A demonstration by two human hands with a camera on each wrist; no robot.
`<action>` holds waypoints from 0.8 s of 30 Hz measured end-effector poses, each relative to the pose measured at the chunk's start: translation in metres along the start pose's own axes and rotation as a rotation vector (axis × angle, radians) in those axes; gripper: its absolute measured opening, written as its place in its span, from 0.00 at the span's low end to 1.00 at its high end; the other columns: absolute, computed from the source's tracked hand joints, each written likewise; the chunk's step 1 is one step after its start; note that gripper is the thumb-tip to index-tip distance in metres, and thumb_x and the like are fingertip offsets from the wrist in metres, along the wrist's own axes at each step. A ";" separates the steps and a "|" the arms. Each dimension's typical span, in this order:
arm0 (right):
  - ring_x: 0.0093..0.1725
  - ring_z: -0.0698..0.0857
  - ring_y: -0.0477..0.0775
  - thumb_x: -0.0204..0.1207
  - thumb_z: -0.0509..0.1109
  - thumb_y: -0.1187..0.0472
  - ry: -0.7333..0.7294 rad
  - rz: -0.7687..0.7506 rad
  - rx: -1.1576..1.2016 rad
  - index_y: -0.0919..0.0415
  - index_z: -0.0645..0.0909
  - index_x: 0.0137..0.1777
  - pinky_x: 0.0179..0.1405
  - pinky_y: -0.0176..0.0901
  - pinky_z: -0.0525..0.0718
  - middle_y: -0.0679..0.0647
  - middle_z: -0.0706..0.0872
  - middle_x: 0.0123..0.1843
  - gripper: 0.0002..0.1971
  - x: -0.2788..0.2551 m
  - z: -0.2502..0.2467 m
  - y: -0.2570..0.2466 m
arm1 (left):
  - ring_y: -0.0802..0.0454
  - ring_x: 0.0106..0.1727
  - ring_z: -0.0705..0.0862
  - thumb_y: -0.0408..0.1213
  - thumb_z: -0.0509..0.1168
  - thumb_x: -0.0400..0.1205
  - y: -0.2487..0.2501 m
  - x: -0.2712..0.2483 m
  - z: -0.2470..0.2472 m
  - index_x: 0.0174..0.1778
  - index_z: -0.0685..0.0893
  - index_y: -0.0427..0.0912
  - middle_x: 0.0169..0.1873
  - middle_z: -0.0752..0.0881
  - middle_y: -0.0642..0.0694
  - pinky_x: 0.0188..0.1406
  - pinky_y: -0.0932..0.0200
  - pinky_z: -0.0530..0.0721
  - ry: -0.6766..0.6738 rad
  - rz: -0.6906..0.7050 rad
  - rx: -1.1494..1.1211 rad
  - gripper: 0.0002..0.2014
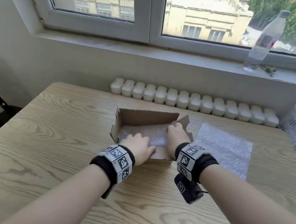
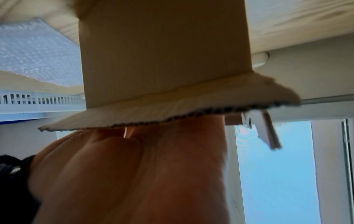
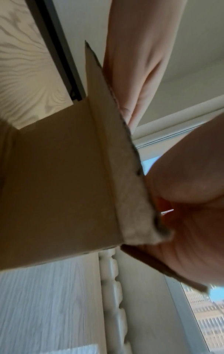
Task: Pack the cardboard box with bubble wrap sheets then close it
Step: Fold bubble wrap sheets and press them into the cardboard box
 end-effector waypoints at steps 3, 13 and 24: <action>0.63 0.78 0.67 0.75 0.60 0.74 -0.035 -0.029 -0.062 0.71 0.74 0.62 0.60 0.54 0.77 0.65 0.66 0.70 0.15 -0.001 0.010 -0.005 | 0.32 0.70 0.71 0.62 0.45 0.83 0.001 0.003 0.005 0.71 0.72 0.44 0.70 0.72 0.34 0.68 0.40 0.73 -0.019 -0.044 0.046 0.30; 0.72 0.64 0.62 0.75 0.67 0.62 0.050 -0.149 -0.240 0.63 0.74 0.66 0.65 0.50 0.74 0.61 0.67 0.69 0.19 -0.016 0.012 -0.029 | 0.26 0.74 0.67 0.74 0.48 0.71 -0.005 0.009 0.020 0.76 0.63 0.48 0.80 0.56 0.29 0.68 0.34 0.73 -0.114 -0.067 0.132 0.43; 0.73 0.72 0.69 0.81 0.55 0.56 -0.308 0.100 -0.097 0.57 0.60 0.80 0.72 0.59 0.73 0.70 0.66 0.76 0.27 0.027 0.053 -0.011 | 0.40 0.57 0.82 0.78 0.62 0.60 -0.006 0.019 0.015 0.70 0.66 0.47 0.61 0.81 0.38 0.56 0.49 0.83 -0.227 -0.002 -0.017 0.50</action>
Point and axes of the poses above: each hand's wrist, its own x-axis towards the middle knuckle, its own z-axis out of the palm, y = z × x, the point moved 8 cm from there along x, towards the middle knuckle
